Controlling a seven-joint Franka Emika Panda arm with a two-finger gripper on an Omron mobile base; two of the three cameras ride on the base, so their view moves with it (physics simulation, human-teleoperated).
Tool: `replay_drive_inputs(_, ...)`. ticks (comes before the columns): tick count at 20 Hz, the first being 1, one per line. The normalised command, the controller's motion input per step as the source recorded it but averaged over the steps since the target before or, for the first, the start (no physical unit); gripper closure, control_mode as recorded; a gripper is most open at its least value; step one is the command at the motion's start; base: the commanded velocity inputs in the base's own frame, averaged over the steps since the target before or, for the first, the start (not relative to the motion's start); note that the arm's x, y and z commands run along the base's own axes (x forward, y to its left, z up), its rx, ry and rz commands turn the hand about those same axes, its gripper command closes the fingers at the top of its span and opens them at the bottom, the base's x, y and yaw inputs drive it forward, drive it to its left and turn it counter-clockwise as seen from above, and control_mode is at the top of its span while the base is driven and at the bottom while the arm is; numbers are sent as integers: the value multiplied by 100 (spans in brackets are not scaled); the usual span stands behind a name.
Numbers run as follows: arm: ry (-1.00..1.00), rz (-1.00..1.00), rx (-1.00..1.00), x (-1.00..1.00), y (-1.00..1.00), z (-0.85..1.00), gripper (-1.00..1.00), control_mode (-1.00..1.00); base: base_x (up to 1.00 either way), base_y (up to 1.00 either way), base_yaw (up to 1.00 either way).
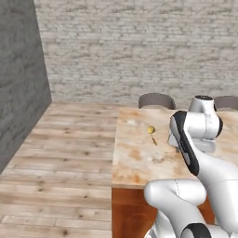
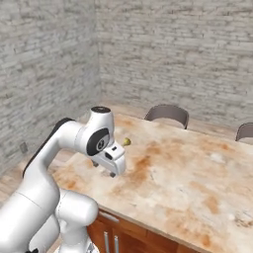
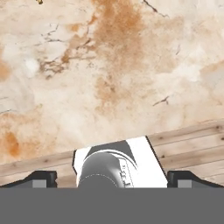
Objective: Organize the utensils by type. Pick up the wooden spoons from the counter and place them in the open cabinet. Then pick up the metallic utensils from the counter and place them in the open drawer.
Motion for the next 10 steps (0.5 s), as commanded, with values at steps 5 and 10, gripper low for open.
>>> replay_drive_inputs(5, 0, 0, 0, 0, 0, 0, -100, 100, 36, 18, -20)
replay_drive_inputs(10, 0, 0, 0, 0, 0, 0, -100, 100, 0, 0, 0)
